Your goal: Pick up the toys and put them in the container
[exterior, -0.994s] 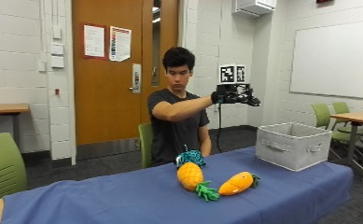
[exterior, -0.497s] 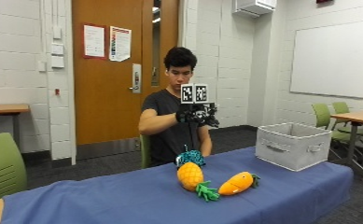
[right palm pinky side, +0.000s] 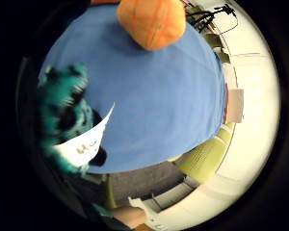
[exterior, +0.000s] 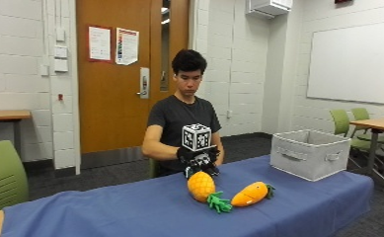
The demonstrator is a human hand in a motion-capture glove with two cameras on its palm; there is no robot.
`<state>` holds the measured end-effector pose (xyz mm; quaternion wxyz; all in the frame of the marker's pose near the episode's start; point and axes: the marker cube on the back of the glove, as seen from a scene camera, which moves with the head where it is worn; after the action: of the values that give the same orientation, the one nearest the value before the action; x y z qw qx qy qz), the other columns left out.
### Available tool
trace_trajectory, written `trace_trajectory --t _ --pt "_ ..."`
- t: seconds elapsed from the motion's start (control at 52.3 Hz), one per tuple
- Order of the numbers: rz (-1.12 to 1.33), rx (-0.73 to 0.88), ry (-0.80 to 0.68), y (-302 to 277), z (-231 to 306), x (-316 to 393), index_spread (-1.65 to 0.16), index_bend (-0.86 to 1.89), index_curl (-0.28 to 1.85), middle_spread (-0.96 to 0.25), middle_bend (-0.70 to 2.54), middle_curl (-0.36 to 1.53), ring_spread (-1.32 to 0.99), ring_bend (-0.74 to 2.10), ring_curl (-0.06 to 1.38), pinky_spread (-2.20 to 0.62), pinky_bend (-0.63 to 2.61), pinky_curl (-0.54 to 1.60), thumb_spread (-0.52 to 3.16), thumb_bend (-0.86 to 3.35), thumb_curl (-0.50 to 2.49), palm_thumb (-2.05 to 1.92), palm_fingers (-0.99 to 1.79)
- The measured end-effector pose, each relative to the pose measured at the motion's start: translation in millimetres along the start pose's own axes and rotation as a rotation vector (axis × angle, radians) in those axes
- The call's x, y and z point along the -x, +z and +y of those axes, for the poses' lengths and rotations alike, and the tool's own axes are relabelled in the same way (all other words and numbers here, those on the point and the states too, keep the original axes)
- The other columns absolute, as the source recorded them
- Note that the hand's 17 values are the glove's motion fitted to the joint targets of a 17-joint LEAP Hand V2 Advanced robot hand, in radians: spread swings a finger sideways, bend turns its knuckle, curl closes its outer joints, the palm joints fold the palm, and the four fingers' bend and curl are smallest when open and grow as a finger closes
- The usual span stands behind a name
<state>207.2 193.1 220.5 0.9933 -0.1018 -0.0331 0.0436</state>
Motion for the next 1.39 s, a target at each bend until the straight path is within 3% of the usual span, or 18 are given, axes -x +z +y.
trace_trajectory --t 0.191,0.459,0.631,0.726,0.841,0.975,1.127,1.395 --pt "-0.03 0.09 0.017 21 12 -8 -0.31 0.42 0.48 -0.16 0.15 0.33 -0.37 0.16 0.2 -0.07 0.35 0.34 0.89 -0.12 0.09 -0.17 0.12" --pt "-0.054 0.076 0.009 21 25 -8 -0.32 0.74 0.57 -0.14 0.13 0.28 -0.29 0.11 0.14 0.0 0.6 0.4 0.91 -0.05 0.15 -0.05 0.04" --pt "-0.051 0.025 0.024 10 23 -13 -0.31 0.96 0.65 -0.12 0.19 0.29 -0.28 0.23 0.14 0.0 0.64 0.4 1.11 0.06 0.21 0.14 0.29" --pt "0.005 -0.013 0.026 7 23 -16 -0.3 0.9 0.67 -0.13 0.2 0.3 -0.28 0.35 0.17 -0.04 0.67 0.39 1.19 0.14 0.26 0.29 0.4" --pt "0.083 -0.069 0.033 -3 6 -25 -0.3 0.67 0.69 -0.16 0.23 0.32 -0.38 0.73 0.28 -0.19 0.77 0.41 1.25 0.26 0.35 0.51 0.69" --pt "0.119 -0.063 0.045 -11 -7 -20 -0.32 0.33 0.7 -0.28 0.49 0.41 -0.44 0.96 0.36 -0.34 0.84 0.41 1.12 0.24 0.43 0.58 0.99" --pt "0.139 -0.093 0.027 -42 -23 -4 -0.36 0.12 0.74 -0.35 0.64 0.48 -0.44 1.07 0.42 -0.42 0.81 0.4 0.96 0.21 0.51 0.62 1.05" --pt "0.13 -0.277 -0.071 -179 -78 81 -0.41 0.09 0.87 -0.4 0.75 0.55 -0.43 1.12 0.45 -0.46 0.87 0.39 0.8 0.16 0.63 0.65 1.02"
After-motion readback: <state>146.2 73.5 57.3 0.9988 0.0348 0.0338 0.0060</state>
